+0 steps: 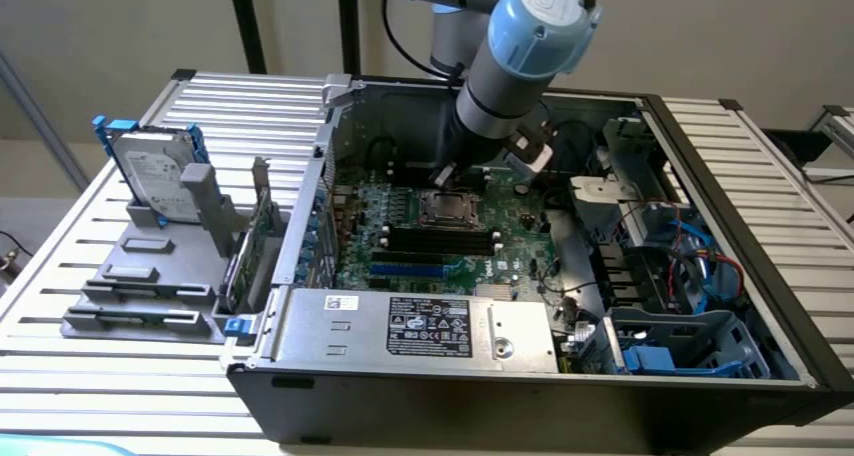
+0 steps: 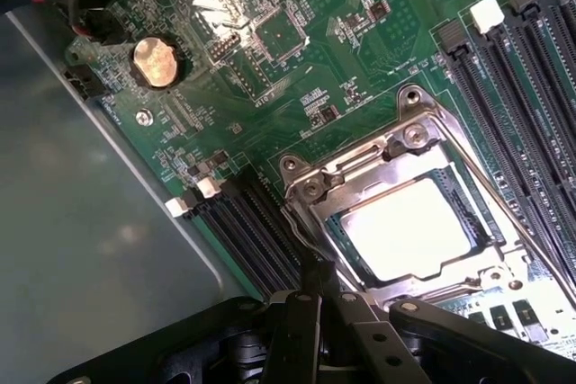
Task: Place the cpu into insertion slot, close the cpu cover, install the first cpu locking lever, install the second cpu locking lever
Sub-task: 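Install the first cpu locking lever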
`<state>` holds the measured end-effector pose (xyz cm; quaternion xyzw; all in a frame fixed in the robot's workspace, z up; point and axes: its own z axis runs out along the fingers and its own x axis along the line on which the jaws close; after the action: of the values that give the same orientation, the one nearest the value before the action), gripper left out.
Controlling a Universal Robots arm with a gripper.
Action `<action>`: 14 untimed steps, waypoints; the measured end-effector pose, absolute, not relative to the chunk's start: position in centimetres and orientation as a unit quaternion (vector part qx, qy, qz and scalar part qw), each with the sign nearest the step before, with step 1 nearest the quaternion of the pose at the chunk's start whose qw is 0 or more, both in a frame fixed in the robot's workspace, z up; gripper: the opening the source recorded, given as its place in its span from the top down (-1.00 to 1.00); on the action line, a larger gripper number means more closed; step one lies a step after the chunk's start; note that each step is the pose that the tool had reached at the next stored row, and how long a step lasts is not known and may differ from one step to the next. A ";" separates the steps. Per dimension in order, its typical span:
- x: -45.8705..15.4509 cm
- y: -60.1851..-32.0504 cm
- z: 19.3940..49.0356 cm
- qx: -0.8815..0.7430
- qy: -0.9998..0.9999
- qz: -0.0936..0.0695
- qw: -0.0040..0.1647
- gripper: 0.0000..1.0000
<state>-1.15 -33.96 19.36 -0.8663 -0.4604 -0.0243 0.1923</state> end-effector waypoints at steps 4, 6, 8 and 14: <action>-0.7 -34.0 19.4 -0.866 -0.460 -0.024 0.192 0.79; -0.6 -34.0 19.4 -0.866 -0.460 -0.024 0.192 0.79; -0.6 -34.0 19.4 -0.866 -0.460 -0.024 0.192 0.79; -1.2 -34.0 19.4 -0.866 -0.460 -0.024 0.192 0.79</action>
<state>-1.16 -33.97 19.36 -0.8663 -0.4604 -0.0240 0.1923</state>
